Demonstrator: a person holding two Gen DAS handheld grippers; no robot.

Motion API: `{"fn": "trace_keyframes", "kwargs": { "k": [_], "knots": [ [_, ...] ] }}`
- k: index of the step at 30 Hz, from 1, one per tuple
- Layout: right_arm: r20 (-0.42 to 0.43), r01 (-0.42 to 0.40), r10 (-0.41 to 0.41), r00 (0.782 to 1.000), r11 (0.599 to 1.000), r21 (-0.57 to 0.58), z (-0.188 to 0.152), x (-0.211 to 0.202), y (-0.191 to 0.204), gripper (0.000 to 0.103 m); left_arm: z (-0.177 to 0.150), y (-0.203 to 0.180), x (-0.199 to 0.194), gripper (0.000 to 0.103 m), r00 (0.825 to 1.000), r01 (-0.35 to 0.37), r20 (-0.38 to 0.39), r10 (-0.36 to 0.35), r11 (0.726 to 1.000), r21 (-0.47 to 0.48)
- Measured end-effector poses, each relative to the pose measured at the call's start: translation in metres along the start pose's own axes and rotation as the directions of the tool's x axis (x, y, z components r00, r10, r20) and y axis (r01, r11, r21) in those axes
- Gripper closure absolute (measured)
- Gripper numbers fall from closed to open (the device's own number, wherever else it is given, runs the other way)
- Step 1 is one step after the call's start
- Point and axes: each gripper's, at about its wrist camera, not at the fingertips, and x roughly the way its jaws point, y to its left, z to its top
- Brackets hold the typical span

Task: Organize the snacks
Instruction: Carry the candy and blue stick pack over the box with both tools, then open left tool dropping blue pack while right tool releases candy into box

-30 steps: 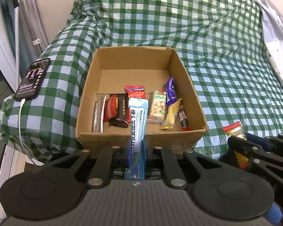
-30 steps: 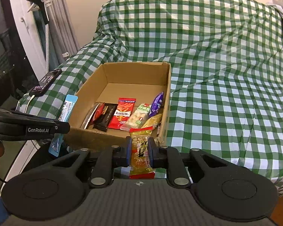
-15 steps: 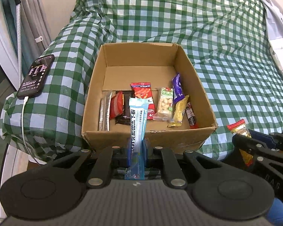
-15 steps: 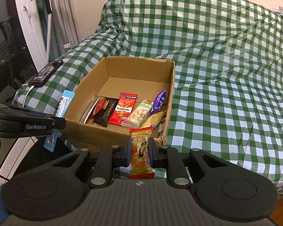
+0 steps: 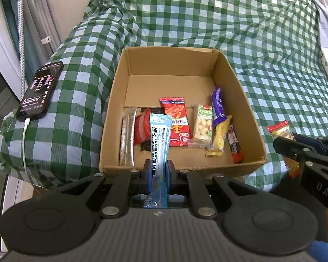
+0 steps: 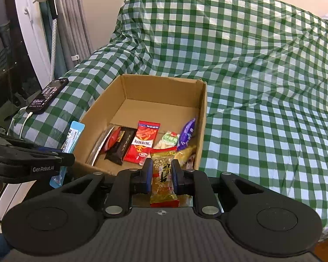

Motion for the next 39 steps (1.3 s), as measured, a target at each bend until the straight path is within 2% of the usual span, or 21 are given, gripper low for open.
{"fn": "trace_keyframes", "kwargs": {
  "k": [18, 27, 28, 30, 31, 32, 33, 34, 35, 36, 39],
  "knots": [
    [-0.067, -0.034, 0.034, 0.997, 0.999, 0.008, 0.045, 0.085, -0.003, 0.084, 0.059, 0.014, 0.074, 0.089, 0.997, -0.020, -0.081, 0.020, 1.000, -0.005],
    [-0.118, -0.039, 0.043, 0.992, 0.999, 0.034, 0.052, 0.130, -0.010, 0.084, 0.076, 0.017, 0.118, 0.088, 0.990, -0.044, -0.137, 0.044, 0.999, -0.002],
    [-0.122, -0.038, 0.042, 0.992, 0.999, 0.039, 0.053, 0.135, -0.011, 0.084, 0.077, 0.017, 0.123, 0.084, 0.989, -0.048, -0.141, 0.047, 0.999, -0.004],
    [-0.122, -0.038, 0.044, 0.992, 0.998, 0.048, 0.054, 0.143, -0.013, 0.083, 0.080, 0.018, 0.130, 0.054, 0.988, -0.065, -0.141, 0.065, 0.998, 0.002],
    [-0.114, -0.037, 0.043, 0.992, 0.998, 0.056, 0.055, 0.146, -0.015, 0.083, 0.081, 0.017, 0.131, 0.016, 0.988, -0.074, -0.136, 0.074, 0.997, 0.008],
    [-0.105, -0.032, 0.039, 0.994, 0.997, 0.067, 0.057, 0.149, -0.017, 0.077, 0.082, 0.018, 0.130, 0.001, 0.988, -0.091, -0.122, 0.092, 0.996, 0.013],
    [-0.095, -0.025, 0.032, 0.995, 0.997, 0.079, 0.059, 0.150, -0.020, 0.057, 0.081, 0.019, 0.126, 0.000, 0.989, -0.118, -0.084, 0.118, 0.993, 0.012],
    [-0.084, -0.014, 0.021, 0.996, 0.996, 0.088, 0.061, 0.150, -0.022, 0.045, 0.081, 0.019, 0.123, 0.000, 0.989, -0.132, -0.062, 0.133, 0.991, 0.016],
    [-0.061, 0.001, 0.005, 0.998, 0.995, 0.098, 0.062, 0.148, -0.024, 0.028, 0.079, 0.019, 0.120, 0.000, 0.989, -0.136, -0.051, 0.137, 0.990, 0.025],
    [-0.036, 0.010, -0.006, 0.999, 0.995, 0.103, 0.061, 0.143, -0.025, 0.022, 0.078, 0.019, 0.118, 0.000, 0.989, -0.133, -0.057, 0.135, 0.990, 0.037],
    [-0.020, 0.011, -0.010, 1.000, 0.997, 0.081, 0.055, 0.133, -0.023, 0.018, 0.069, 0.018, 0.111, 0.000, 0.988, -0.131, -0.079, 0.134, 0.991, 0.040]
  ]
}}
